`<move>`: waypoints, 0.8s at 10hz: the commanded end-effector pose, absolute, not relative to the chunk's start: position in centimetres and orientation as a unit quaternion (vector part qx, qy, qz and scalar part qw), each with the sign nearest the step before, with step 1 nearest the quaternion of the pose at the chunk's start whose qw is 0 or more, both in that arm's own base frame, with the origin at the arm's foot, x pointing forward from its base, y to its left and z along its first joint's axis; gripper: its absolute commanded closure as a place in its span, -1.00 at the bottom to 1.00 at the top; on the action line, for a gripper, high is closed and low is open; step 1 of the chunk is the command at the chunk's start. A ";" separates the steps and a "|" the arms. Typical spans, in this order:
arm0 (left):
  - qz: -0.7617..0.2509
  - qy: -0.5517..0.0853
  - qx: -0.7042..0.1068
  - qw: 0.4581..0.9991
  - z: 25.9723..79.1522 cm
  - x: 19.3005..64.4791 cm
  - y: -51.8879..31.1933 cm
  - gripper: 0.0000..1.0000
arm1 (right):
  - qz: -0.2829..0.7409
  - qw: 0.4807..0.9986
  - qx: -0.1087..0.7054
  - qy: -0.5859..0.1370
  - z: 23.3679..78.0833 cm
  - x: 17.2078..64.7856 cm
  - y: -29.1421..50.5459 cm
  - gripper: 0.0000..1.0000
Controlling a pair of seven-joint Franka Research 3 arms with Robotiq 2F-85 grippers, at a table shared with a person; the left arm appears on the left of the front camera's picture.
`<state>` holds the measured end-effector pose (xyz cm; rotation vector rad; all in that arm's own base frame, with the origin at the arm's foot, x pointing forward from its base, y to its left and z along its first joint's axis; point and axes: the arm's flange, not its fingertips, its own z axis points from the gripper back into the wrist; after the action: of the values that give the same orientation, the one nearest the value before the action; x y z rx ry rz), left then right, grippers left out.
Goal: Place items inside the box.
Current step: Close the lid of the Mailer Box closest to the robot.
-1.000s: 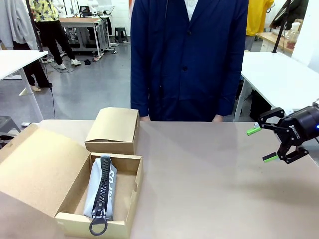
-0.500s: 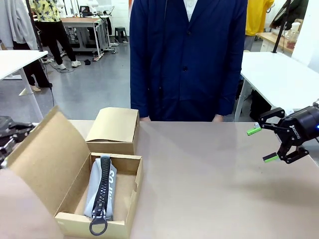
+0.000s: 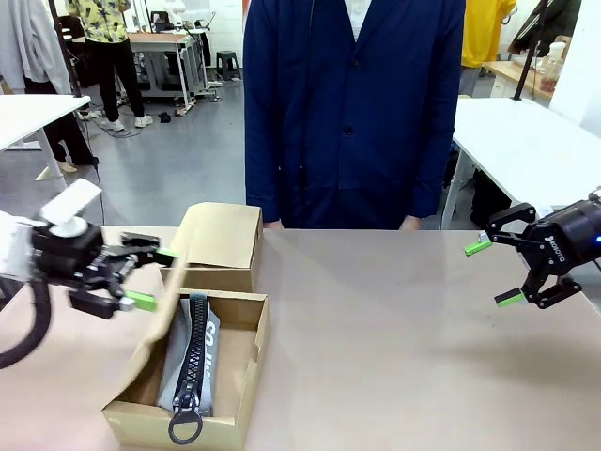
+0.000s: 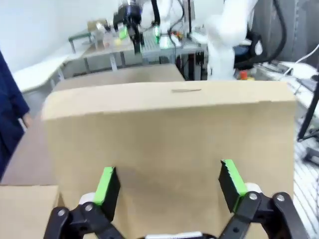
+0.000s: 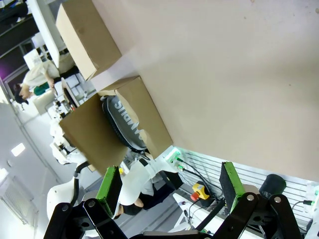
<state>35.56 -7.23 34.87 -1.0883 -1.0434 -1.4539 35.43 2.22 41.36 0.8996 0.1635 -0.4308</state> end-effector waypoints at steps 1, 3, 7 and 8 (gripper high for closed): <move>-0.631 -0.423 -0.394 0.517 30.5 23.7 -12.8 -1.00 | -0.199 0.872 0.442 0.072 41.4 35.4 2.3 -1.00; -0.662 -0.397 -0.359 0.525 28.5 22.8 -13.9 -1.00 | -0.199 0.872 0.442 0.072 41.4 35.4 2.3 -1.00; -0.674 -0.381 -0.329 0.540 27.7 23.3 -13.4 -1.00 | -0.199 0.872 0.442 0.072 41.4 35.4 2.3 -1.00; -0.670 -0.388 -0.327 0.541 28.2 23.5 -13.0 -1.00 | -0.199 0.872 0.442 0.072 41.4 35.4 2.3 -1.00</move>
<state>35.91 -16.72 29.06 -0.8377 -0.9016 -1.6115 35.43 2.22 41.37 0.8997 0.1635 -0.4307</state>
